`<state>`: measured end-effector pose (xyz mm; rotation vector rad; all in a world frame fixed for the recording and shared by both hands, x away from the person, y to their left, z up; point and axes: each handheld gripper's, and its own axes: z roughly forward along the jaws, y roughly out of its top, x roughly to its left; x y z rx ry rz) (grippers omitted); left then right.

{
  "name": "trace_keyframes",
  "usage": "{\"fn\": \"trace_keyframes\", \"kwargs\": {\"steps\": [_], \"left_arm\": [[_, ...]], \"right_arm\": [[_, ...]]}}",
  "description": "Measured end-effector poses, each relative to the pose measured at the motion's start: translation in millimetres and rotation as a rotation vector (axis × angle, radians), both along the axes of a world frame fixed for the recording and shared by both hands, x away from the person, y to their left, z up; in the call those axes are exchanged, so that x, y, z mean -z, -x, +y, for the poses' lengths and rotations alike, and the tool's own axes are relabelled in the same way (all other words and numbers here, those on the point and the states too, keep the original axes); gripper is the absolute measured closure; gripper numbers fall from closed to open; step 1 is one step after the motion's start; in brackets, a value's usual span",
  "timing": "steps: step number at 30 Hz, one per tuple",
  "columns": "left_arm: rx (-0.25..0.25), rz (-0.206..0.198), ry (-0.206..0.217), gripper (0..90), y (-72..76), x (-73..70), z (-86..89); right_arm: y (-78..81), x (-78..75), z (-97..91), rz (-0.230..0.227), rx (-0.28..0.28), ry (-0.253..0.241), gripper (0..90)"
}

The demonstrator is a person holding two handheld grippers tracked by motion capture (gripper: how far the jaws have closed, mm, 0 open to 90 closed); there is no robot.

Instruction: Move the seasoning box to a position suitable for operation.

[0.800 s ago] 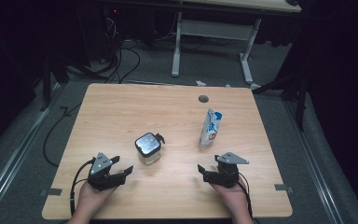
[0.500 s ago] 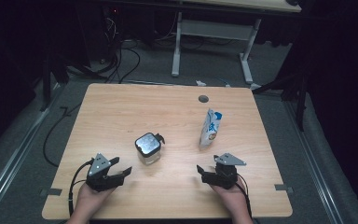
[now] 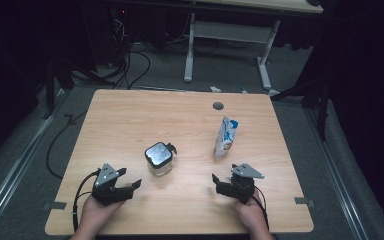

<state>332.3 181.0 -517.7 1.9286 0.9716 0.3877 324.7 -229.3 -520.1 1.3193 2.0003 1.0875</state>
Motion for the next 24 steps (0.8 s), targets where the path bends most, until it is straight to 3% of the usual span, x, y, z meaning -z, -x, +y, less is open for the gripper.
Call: {"fn": "trace_keyframes", "kwargs": {"steps": [5, 11, 13, 15, 16, 24], "left_arm": [[0.008, 0.005, 0.022, 36.1, -0.2, 1.4, -0.9], [-0.014, -0.016, 0.009, 48.3, -5.8, 1.1, -2.2], [-0.022, -0.028, -0.009, 57.0, -10.7, -0.3, -4.7], [-0.037, -0.039, -0.012, 62.6, -16.3, -1.3, -7.1], [-0.054, -0.065, -0.038, 67.1, -22.2, -1.6, -9.9], [-0.091, -0.103, -0.041, 87.8, -53.3, -2.9, -22.6]], "right_arm": [[-0.2, -0.4, -0.1, 0.011, -0.013, -0.002, 15.0], [0.5, -1.4, -2.5, 0.03, -0.042, -0.018, 15.0], [1.4, -1.1, -3.8, 0.05, -0.102, -0.039, 14.8], [1.6, -1.3, -4.4, 0.056, -0.121, -0.047, 14.8], [1.9, -2.1, -4.9, 0.061, -0.149, -0.057, 14.9], [4.3, -1.9, -1.4, 0.063, -0.175, -0.053, 20.0]]}}
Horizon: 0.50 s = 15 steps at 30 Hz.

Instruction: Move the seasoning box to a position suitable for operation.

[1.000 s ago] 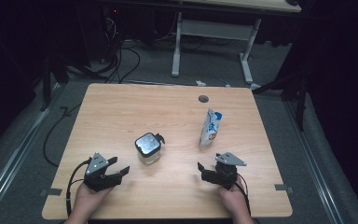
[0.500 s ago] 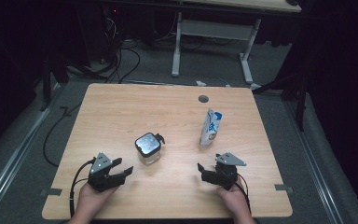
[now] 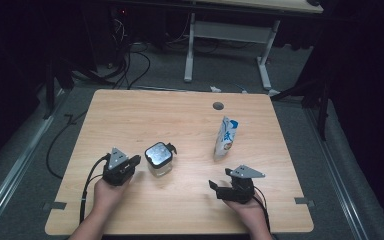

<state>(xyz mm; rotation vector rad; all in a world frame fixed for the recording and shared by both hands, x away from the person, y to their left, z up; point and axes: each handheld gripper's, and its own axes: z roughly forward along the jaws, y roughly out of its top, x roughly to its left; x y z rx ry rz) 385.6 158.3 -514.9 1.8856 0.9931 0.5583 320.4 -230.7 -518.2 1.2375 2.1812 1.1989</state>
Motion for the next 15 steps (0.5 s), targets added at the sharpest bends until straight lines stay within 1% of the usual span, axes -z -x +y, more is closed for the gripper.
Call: {"fn": "trace_keyframes", "kwargs": {"steps": [1, 3, 4, 5, 6, 7, 8, 9, 10, 12, 13, 15], "left_arm": [[0.0, 0.0, 0.0, 89.6, 0.0, 0.0, 0.0], [-0.002, -0.001, 0.01, 90.0, -7.3, -0.9, -3.3], [-0.002, 0.005, 0.012, 90.0, -11.4, -1.6, -4.4], [-0.003, 0.006, 0.005, 90.0, -15.2, -2.2, -6.0], [-0.003, -0.003, 0.012, 90.0, -21.3, -2.7, -7.5], [-0.003, -0.003, 0.012, 90.0, -21.3, -2.7, -7.5], [0.002, 0.011, 0.023, 90.0, -26.6, -1.7, -8.6], [0.002, 0.011, 0.023, 90.0, -26.6, -1.7, -8.6], [0.013, 0.019, 0.037, 90.0, -27.7, 0.9, -10.6], [0.019, 0.02, 0.039, 90.0, -26.8, 1.9, -12.1], [0.028, 0.019, 0.041, 90.0, -25.4, 2.4, -13.5], [0.028, 0.012, 0.044, 90.0, -23.1, 3.0, -15.2]], "right_arm": [[0.0, 0.0, 0.0, 0.0, 0.0, 0.0, 20.0], [-0.2, 0.9, 0.6, 0.004, -0.002, 0.003, 21.5], [-0.4, 1.3, 0.8, 0.007, -0.001, -0.002, 21.9], [-0.9, 1.7, 0.7, 0.009, -0.001, -0.003, 22.0], [-1.4, 1.7, 0.8, 0.017, 0.0, -0.011, 23.1], [-1.4, 1.7, 0.8, 0.017, 0.0, -0.011, 23.1], [-1.0, 1.2, 0.4, 0.012, 0.003, -0.008, 24.6], [-1.0, 1.2, 0.4, 0.012, 0.003, -0.008, 24.6], [-0.4, 1.0, 0.2, 0.011, 0.013, -0.013, 25.4], [-0.5, 1.2, 0.1, 0.011, 0.014, -0.02, 25.7], [-0.7, 1.2, -0.1, 0.011, 0.015, -0.024, 25.8], [-1.1, 1.3, -0.1, 0.008, 0.016, -0.025, 26.1]]}}
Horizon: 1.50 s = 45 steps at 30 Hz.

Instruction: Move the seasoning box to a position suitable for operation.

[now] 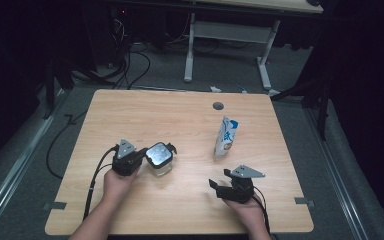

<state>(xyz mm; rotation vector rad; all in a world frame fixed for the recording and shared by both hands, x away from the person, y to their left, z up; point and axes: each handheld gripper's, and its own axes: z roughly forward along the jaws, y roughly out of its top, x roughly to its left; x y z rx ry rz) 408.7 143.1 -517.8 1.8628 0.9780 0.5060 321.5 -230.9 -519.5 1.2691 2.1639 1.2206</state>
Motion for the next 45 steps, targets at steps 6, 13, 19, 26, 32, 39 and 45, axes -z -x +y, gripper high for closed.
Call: {"fn": "trace_keyframes", "kwargs": {"steps": [6, 13, 19, 26, 32, 39, 45], "left_arm": [[0.021, -0.01, 0.006, 90.0, 8.3, -1.8, -3.3], [0.048, -0.038, -0.012, 90.0, 32.4, -3.9, -12.3], [0.061, -0.04, -0.007, 90.0, 46.7, -2.2, -17.1], [0.093, -0.042, -0.027, 90.0, 61.3, -2.0, -23.6], [0.131, -0.045, -0.023, 90.0, 68.9, -3.9, -29.3], [0.17, -0.042, -0.023, 90.0, 76.4, -4.4, -38.3], [0.2, -0.062, -0.045, 90.0, 82.6, -5.9, -51.9]], "right_arm": [[0.1, 0.7, -0.7, 0.01, 0.003, 0.004, 27.3], [0.6, 1.1, -0.5, 0.015, 0.007, 0.006, 28.6], [0.7, 2.2, 1.3, 0.009, 0.015, 0.029, 29.4], [0.7, 2.5, 1.4, 0.001, 0.021, 0.035, 29.3], [1.0, 2.7, 2.0, 0.001, 0.026, 0.033, 29.6], [0.1, 2.5, 1.2, -0.005, 0.029, 0.035, 30.1], [0.9, 0.8, -1.1, -0.024, 0.029, 0.025, 32.3]]}}
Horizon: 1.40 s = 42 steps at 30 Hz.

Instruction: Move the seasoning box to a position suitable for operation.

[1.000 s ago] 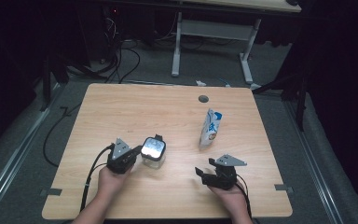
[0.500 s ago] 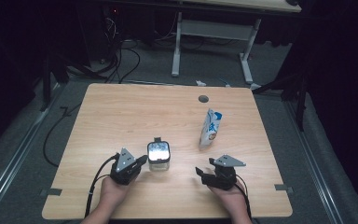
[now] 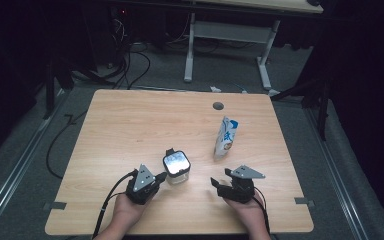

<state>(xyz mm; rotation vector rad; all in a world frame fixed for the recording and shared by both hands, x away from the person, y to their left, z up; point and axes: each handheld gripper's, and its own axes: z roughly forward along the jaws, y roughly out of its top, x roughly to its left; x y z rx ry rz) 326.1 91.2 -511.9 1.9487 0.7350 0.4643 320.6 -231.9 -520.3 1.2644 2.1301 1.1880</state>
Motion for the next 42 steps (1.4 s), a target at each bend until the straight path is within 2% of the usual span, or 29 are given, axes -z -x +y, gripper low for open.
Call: {"fn": "trace_keyframes", "kwargs": {"steps": [6, 11, 17, 21, 22, 25, 26, 29, 32, 35, 37, 38, 39, 41, 42], "left_arm": [[0.024, -0.003, 0.0, 89.9, -0.2, 0.2, -10.0], [0.024, 0.006, -0.002, 88.7, -0.7, 1.2, -8.2], [0.002, 0.009, 0.001, 87.6, -2.0, 0.8, 1.8], [-0.034, 0.019, 0.017, 86.5, -7.8, -0.1, 14.1], [-0.048, 0.039, 0.038, 85.7, -12.2, -0.1, 19.9], [-0.062, 0.042, 0.052, 81.3, -15.7, -0.9, 23.7], [-0.061, 0.038, 0.067, 79.0, -17.8, -3.0, 26.5], [-0.059, 0.043, 0.056, 68.7, -20.8, -6.3, 27.3], [-0.074, 0.029, 0.062, 63.1, -23.0, -9.4, 30.3], [-0.062, 0.037, 0.104, 62.1, -27.5, -19.1, 35.6], [-0.064, 0.003, 0.089, 62.7, -27.6, -26.7, 34.4], [-0.049, 0.002, 0.078, 57.7, -30.7, -33.1, 30.9], [-0.049, 0.002, 0.078, 54.6, -30.7, -33.1, 30.9], [-0.037, 0.007, 0.074, 57.0, -35.9, -37.4, 27.4], [-0.029, 0.019, 0.078, 57.2, -43.3, -40.0, 23.7]], "right_arm": [[0.9, 0.3, 1.7, -0.007, -0.025, 0.007, 33.1], [1.4, -0.4, 1.8, -0.02, -0.021, 0.008, 33.6], [1.3, -0.6, 1.3, -0.018, -0.018, 0.011, 33.3], [0.2, -0.2, -0.5, -0.014, -0.01, 0.006, 32.8], [-0.4, 0.0, -1.7, -0.011, -0.01, 0.013, 33.0], [-0.5, -0.3, -2.6, -0.004, -0.002, 0.008, 33.3], [-0.4, -0.4, -2.7, -0.008, 0.001, 0.011, 33.6], [-0.4, -0.3, -2.5, -0.008, 0.001, 0.016, 33.9], [-1.8, 1.1, -2.4, 0.003, 0.008, 0.025, 34.3], [-2.1, 1.5, -2.4, 0.007, 0.012, 0.029, 34.4], [-1.7, 1.0, -2.9, 0.009, 0.009, 0.024, 36.1], [-0.9, 0.4, -2.8, 0.008, 0.005, 0.013, 36.6], [-0.9, 0.4, -2.8, 0.008, 0.005, 0.013, 36.6], [-0.4, 0.7, -1.6, 0.009, -0.004, 0.017, 37.0], [-0.7, 1.1, -1.3, 0.007, -0.009, 0.019, 37.0]]}}
